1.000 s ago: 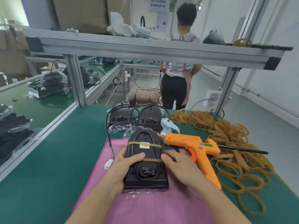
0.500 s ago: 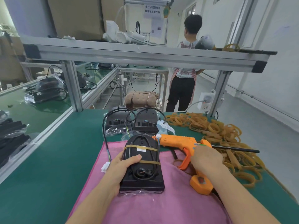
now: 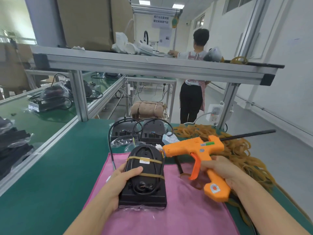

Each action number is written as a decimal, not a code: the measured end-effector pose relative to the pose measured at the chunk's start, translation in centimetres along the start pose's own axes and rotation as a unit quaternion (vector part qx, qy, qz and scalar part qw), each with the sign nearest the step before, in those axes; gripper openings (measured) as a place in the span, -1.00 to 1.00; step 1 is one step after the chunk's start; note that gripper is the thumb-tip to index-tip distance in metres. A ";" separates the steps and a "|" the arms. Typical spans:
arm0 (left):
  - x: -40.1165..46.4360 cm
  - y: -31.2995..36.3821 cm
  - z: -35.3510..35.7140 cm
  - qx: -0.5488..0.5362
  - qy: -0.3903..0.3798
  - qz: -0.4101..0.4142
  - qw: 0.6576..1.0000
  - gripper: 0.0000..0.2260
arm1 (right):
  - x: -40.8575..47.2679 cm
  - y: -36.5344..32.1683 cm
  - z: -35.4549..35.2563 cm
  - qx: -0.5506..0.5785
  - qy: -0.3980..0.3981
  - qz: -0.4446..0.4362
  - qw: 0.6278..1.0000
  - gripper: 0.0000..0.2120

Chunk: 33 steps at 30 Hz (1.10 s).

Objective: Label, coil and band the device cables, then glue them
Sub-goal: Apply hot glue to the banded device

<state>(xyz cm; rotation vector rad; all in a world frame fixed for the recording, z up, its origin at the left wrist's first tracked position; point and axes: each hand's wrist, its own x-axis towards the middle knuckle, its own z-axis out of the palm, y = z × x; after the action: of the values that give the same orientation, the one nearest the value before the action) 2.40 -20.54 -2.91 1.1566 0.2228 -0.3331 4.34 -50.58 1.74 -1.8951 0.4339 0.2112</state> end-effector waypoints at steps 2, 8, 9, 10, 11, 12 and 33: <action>0.2 0.4 -0.6 0.000 0.004 0.003 1.000 -0.46 | -0.2 -0.3 -0.3 0.065 -0.031 -0.032 0.997 -0.64; 1.1 1.1 -0.5 0.029 0.017 -0.004 0.999 -0.46 | -1.0 -2.7 -0.6 0.261 -0.116 -0.101 0.953 -0.59; 1.2 1.1 -0.3 0.036 0.017 -0.005 0.999 -0.46 | -1.1 -3.1 -0.6 0.284 -0.136 -0.105 0.943 -0.60; 1.3 1.1 -0.2 0.040 0.017 -0.006 0.999 -0.46 | -1.2 -3.5 -0.5 0.301 -0.155 -0.105 0.935 -0.64; 1.3 1.1 -0.1 0.044 0.016 -0.007 0.999 -0.46 | -1.3 -4.0 -0.2 0.306 -0.169 -0.100 0.931 -0.71; 1.3 1.1 -0.1 0.048 0.015 -0.007 0.999 -0.46 | -1.4 -4.5 0.1 0.298 -0.179 -0.093 0.933 -0.77; 1.6 0.6 -0.4 0.055 0.072 0.049 0.995 -0.79 | -2.5 -7.0 -1.2 -0.081 -0.259 -0.182 0.945 -0.72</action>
<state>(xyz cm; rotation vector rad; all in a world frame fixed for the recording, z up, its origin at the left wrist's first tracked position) 4.11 -20.17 -3.11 1.2976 0.2754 -0.1785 4.79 -49.08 9.12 -1.9486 -0.2971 0.4928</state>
